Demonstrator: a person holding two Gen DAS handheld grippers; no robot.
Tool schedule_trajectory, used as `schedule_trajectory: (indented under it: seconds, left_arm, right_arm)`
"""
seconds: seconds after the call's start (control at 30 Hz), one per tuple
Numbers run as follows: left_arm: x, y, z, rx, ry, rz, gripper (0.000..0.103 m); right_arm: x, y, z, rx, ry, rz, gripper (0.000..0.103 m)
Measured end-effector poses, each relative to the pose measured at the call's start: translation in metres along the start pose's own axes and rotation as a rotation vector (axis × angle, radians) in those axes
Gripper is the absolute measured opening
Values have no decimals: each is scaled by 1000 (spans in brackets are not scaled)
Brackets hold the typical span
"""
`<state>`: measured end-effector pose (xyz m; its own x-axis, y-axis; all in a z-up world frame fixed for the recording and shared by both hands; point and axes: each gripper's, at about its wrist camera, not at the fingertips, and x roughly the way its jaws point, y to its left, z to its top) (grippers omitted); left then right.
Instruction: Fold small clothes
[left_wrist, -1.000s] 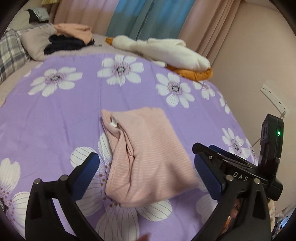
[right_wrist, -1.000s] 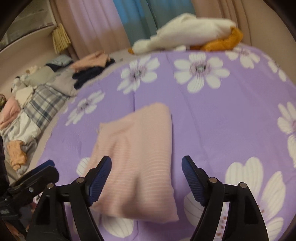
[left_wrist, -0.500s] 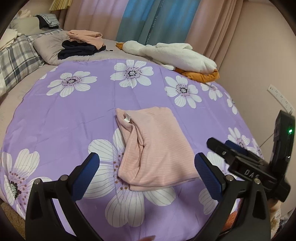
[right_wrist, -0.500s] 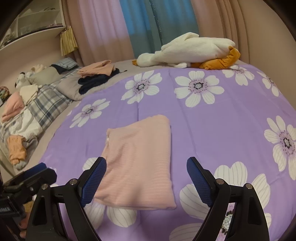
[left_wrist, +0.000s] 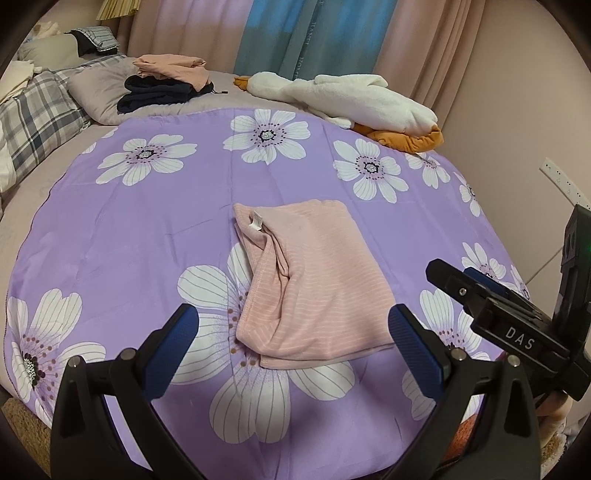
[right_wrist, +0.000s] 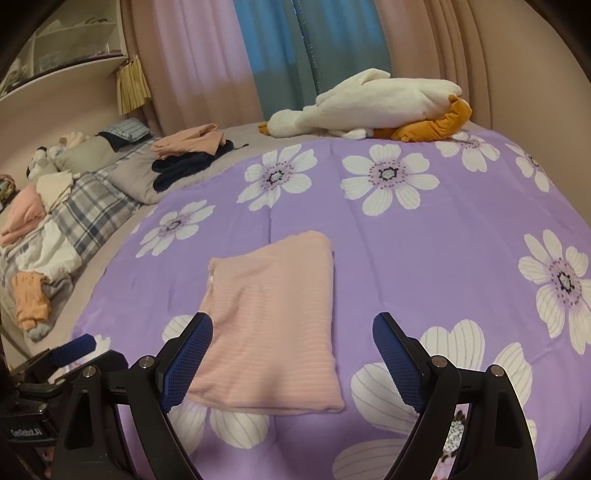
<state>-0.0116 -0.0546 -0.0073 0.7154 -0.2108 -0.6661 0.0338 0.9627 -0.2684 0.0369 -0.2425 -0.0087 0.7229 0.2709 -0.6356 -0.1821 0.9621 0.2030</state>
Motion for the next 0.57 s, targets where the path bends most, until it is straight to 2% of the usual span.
schedule_trajectory:
  seconds: [0.57]
  left_arm:
    - [-1,2,0,0,3,5,102]
  right_arm:
    - [3,2,-1,-13,17,-17,88]
